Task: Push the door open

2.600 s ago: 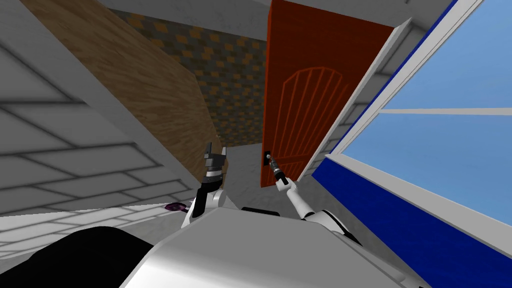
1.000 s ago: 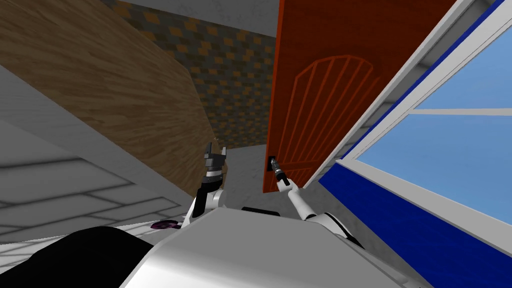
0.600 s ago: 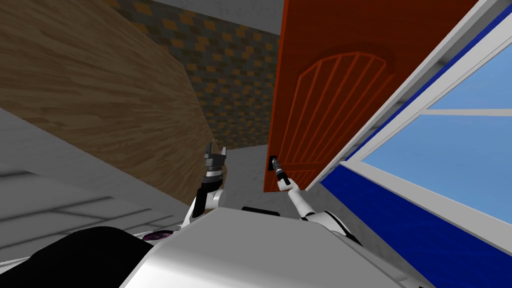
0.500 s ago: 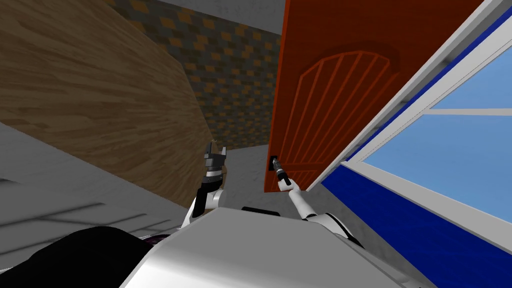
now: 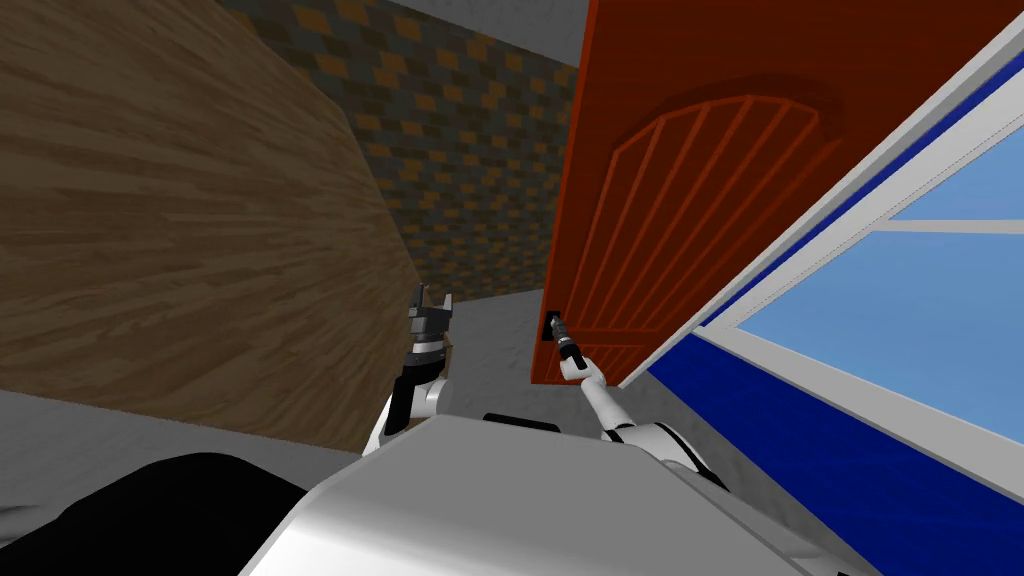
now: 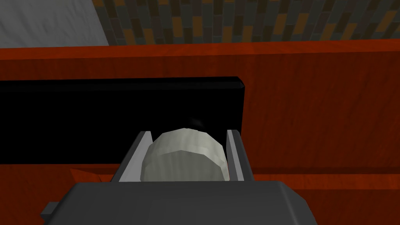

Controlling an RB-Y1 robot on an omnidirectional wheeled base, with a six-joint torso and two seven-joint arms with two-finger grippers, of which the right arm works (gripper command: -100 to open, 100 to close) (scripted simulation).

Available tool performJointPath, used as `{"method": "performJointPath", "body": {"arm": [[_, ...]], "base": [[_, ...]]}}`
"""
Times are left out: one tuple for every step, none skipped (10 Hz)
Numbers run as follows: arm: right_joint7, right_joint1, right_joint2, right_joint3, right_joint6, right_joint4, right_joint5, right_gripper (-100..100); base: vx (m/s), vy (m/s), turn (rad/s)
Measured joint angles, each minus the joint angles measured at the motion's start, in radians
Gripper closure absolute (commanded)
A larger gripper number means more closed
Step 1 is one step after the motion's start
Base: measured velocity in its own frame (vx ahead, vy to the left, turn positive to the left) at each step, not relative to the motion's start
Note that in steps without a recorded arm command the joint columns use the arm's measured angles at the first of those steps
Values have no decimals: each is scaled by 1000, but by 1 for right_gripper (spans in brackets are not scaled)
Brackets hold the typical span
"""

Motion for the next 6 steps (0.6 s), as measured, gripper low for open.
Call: {"method": "performJointPath", "body": {"arm": [[-1,19,-8,-8,12,-30,-2,100],[5,10,-9,-22,9,-12,-5,100],[13,11,-9,-34,10,-14,-8,100],[19,12,-11,-47,19,-19,-11,100],[25,0,-15,-64,14,5,-15,100],[31,3,-20,-80,12,6,-19,100]], "base": [[145,151,-84],[118,116,-70],[124,136,-68],[155,196,-99],[167,206,-111],[172,162,-101]]}}
